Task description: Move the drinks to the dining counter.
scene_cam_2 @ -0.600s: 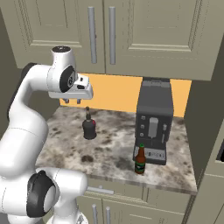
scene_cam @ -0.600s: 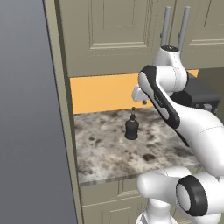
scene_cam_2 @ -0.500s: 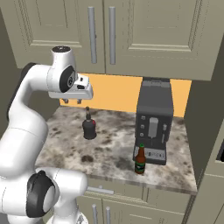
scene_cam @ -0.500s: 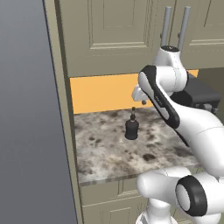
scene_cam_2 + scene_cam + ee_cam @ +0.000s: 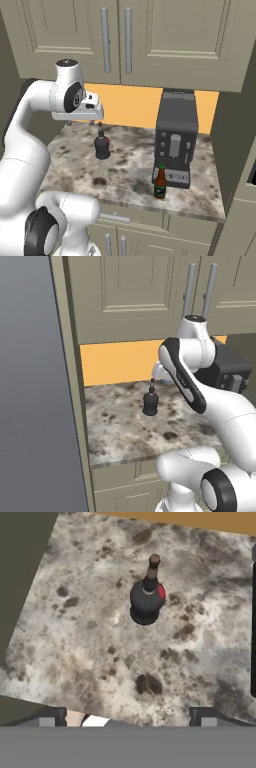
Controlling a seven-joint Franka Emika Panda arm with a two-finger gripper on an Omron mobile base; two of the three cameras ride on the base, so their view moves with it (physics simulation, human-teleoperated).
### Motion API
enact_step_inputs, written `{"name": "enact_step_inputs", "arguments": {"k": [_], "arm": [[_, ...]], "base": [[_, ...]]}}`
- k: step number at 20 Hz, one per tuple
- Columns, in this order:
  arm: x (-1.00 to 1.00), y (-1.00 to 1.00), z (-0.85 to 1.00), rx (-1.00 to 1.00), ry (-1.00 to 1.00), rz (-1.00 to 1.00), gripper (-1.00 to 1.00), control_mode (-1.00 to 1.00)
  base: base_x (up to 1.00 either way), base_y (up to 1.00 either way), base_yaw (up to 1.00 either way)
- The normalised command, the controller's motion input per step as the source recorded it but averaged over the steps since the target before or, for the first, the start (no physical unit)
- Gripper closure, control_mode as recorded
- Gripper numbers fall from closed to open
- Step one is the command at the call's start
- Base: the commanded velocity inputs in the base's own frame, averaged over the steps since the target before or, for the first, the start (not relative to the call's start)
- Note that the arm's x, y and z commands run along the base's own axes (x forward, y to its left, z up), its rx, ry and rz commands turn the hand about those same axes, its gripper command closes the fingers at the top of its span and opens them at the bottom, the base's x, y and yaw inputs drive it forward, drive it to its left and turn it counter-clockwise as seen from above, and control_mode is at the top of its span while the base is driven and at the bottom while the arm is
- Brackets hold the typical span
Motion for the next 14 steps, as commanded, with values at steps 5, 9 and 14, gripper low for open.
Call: {"name": "enact_step_inputs", "arguments": {"k": [5,9,14], "arm": [[-0.24,0.13,-0.33,-0.04,-0.01,0.07,-1.00,-1.00],[-0.26,0.04,-0.32,0.00,-0.02,0.13,-1.00,-1.00],[-0.12,0.00,-0.23,0.00,0.00,0.26,-1.00,-1.00]], "base": [[0.00,0.00,0.00],[0.00,0.00,0.00],[0.00,0.00,0.00]]}}
